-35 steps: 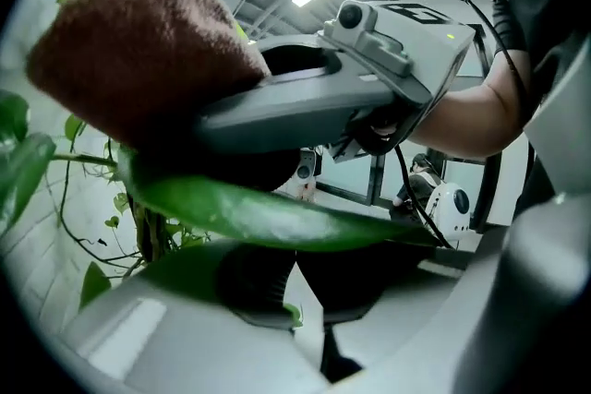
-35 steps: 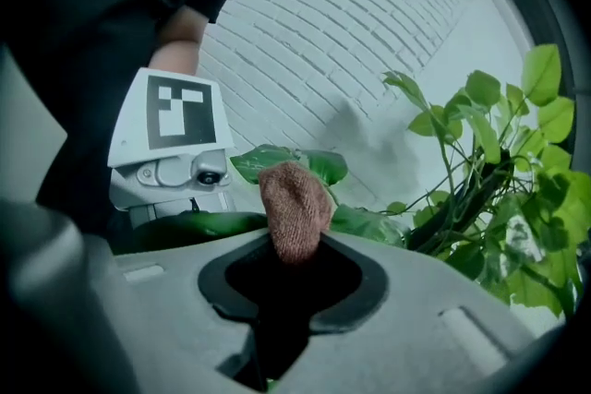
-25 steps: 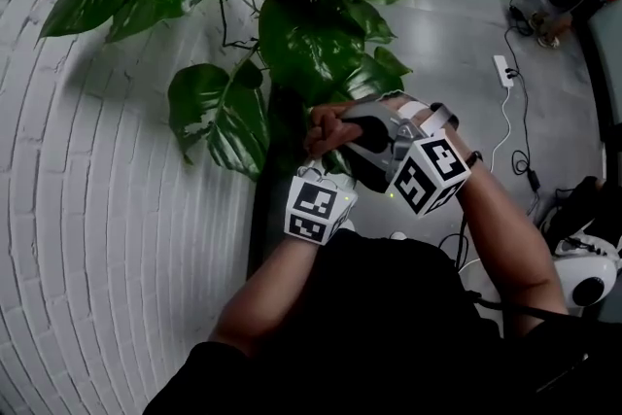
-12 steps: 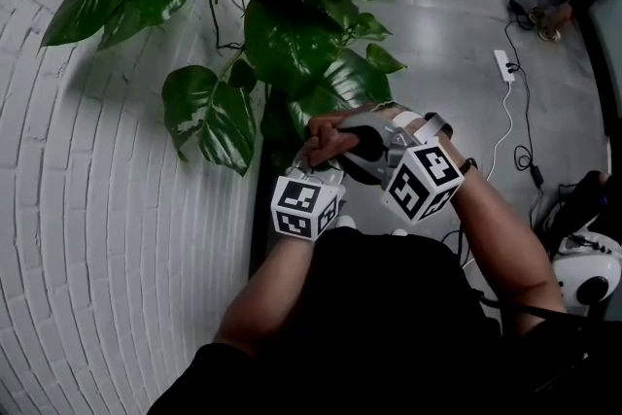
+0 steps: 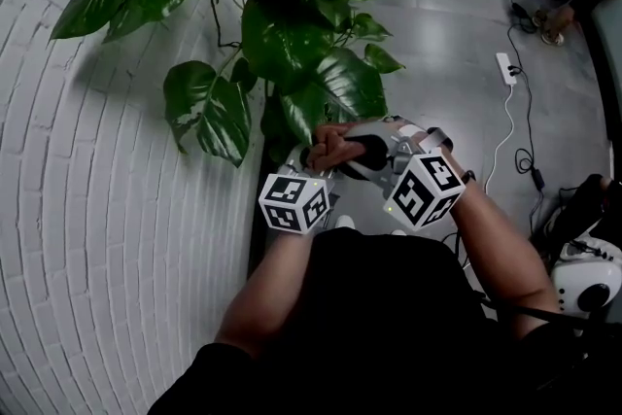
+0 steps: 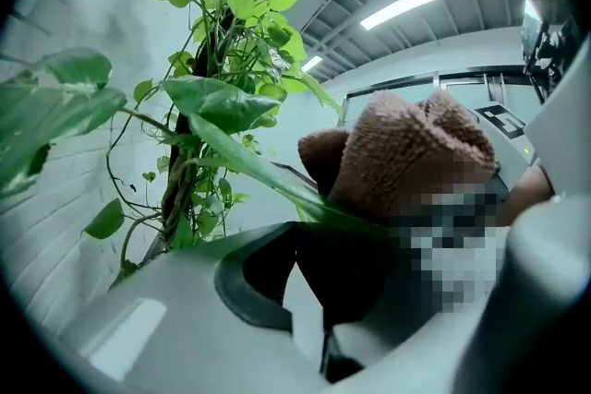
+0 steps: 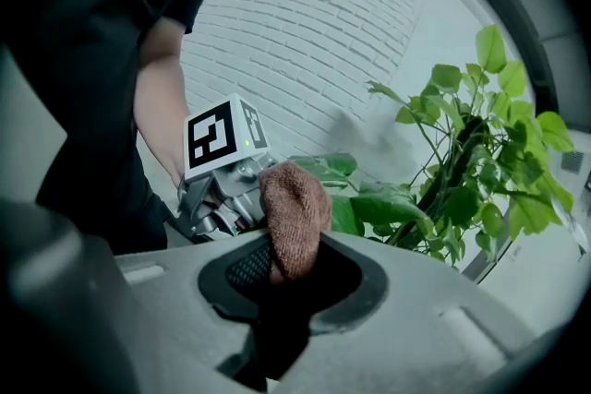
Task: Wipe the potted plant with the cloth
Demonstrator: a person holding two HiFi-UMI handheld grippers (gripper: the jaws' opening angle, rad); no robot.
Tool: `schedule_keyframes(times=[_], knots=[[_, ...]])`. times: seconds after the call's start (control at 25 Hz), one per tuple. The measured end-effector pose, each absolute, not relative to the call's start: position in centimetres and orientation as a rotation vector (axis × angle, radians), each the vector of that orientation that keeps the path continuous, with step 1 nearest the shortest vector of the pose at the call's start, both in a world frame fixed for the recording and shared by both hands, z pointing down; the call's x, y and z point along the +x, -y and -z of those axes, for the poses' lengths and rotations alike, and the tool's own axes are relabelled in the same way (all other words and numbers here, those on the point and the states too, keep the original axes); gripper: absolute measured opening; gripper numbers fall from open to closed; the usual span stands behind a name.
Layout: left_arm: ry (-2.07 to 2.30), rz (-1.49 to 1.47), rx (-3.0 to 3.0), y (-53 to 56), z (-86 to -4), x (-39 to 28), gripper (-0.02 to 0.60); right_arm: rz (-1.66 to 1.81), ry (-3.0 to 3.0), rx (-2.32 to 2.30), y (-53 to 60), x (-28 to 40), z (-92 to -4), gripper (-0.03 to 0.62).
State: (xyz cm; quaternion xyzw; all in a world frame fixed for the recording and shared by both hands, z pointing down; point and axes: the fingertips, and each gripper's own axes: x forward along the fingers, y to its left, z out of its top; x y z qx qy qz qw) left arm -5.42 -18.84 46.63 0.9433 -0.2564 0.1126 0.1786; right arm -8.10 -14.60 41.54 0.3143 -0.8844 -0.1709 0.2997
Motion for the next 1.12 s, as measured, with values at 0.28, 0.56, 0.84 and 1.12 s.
schedule_keyframes(times=[0.28,0.56,0.84,1.12], knots=[[0.72,-0.368,2.654,16.9,-47.4,-5.6,0.017,0.387,2.396,0.874,12.3,-7.7,-42.7,0.063],[0.736,-0.391,2.65,15.0,-47.5,-5.2,0.017,0.292,2.459,0.932,10.0,-6.5,-43.0,0.063],[0.771,-0.481,2.651,12.9,-48.8,-5.6,0.017,0.213,2.504,0.925,7.2,-6.8,-43.8,0.063],[0.825,-0.518,2.623,11.6,-50.0,-6.0,0.017,0.203,2.548,0.917,5.2,-6.3,-42.7,0.063]])
